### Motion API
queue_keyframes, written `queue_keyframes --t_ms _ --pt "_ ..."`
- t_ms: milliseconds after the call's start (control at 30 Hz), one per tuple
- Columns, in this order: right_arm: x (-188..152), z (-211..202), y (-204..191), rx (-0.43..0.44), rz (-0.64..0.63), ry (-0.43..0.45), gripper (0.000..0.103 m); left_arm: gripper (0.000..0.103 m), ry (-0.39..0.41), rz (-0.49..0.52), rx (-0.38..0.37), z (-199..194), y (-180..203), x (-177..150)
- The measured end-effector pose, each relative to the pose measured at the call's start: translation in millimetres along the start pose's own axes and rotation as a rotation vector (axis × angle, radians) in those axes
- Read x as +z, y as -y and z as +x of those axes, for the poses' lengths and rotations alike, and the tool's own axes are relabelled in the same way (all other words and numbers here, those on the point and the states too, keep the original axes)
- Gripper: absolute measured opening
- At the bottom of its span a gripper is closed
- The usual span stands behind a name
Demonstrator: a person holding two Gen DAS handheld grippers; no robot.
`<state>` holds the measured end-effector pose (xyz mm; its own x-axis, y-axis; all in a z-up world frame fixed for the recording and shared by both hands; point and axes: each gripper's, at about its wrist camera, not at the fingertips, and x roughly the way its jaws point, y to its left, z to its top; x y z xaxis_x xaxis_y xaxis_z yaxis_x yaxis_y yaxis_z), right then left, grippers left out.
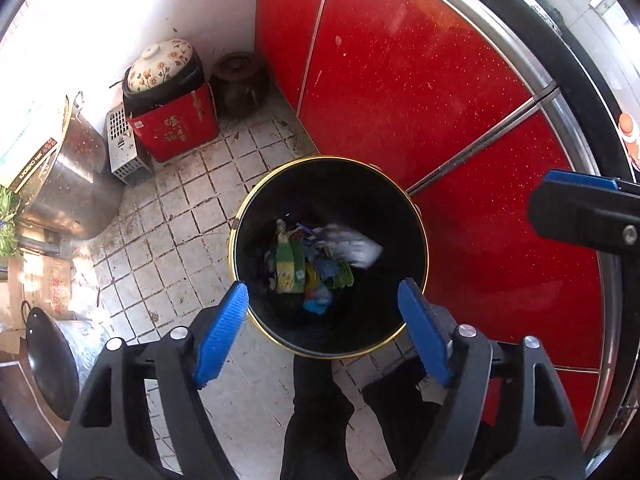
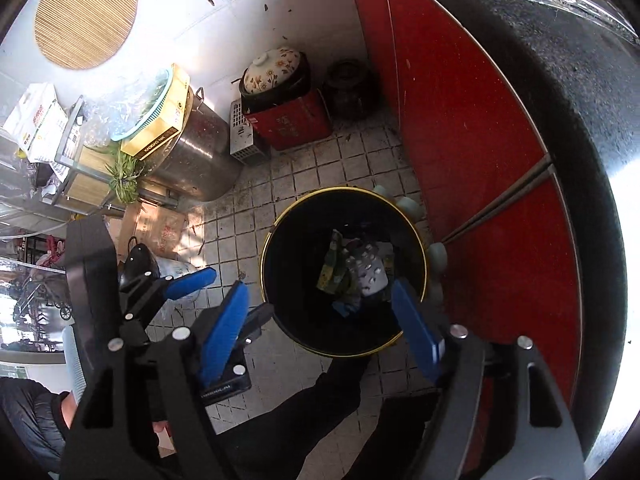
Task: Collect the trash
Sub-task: 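Open both tools to drop the tape roll and blister pack into the bin, then move both tools back over the countertop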
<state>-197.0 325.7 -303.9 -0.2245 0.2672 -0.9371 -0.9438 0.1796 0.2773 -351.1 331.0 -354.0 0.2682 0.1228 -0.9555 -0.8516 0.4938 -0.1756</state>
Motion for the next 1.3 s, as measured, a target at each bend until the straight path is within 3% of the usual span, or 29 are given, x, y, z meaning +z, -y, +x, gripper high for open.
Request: queue_keyframes --t_ms 67,233,433,567,733,1033,1133,1300 --pt "-5.4 -14.3 0.3 -0.014 -0.014 0.016 0.077 0.085 0.004 0.006 0.010 -8.7 0.3 -0.7" --pt "-21.0 -73.7 7.8 -0.049 0.002 0.091 0.082 0.091 0.017 0.032 0.034 -39.5 12.1 4.4" --pt "-60.8 -177.4 43.3 -0.133 0.101 0.253 0.084 0.097 0.075 0.144 0.035 -97.7 65.4 27.9" --pt "-107.8 -245.3 92.2 -0.227 0.243 0.350 0.085 0.097 0.084 0.258 -0.001 -126.0 125.6 46.8" --pt "-183.9 -312.9 158.0 -0.387 0.462 0.416 0.085 0.097 0.070 0.480 -0.083 -148.8 237.3 57.7" --pt "-331.4 -401.2 248.8 -0.558 0.806 0.533 0.085 0.097 0.015 0.791 -0.190 -170.4 437.0 16.0" --pt "-365.9 -413.5 264.7 -0.580 0.880 0.551 0.085 0.097 -0.006 0.854 -0.199 -172.0 480.8 -1.6" --pt "-396.8 -421.9 285.8 -0.588 0.938 0.562 0.085 0.097 -0.031 0.889 -0.185 -171.6 516.9 -14.5"
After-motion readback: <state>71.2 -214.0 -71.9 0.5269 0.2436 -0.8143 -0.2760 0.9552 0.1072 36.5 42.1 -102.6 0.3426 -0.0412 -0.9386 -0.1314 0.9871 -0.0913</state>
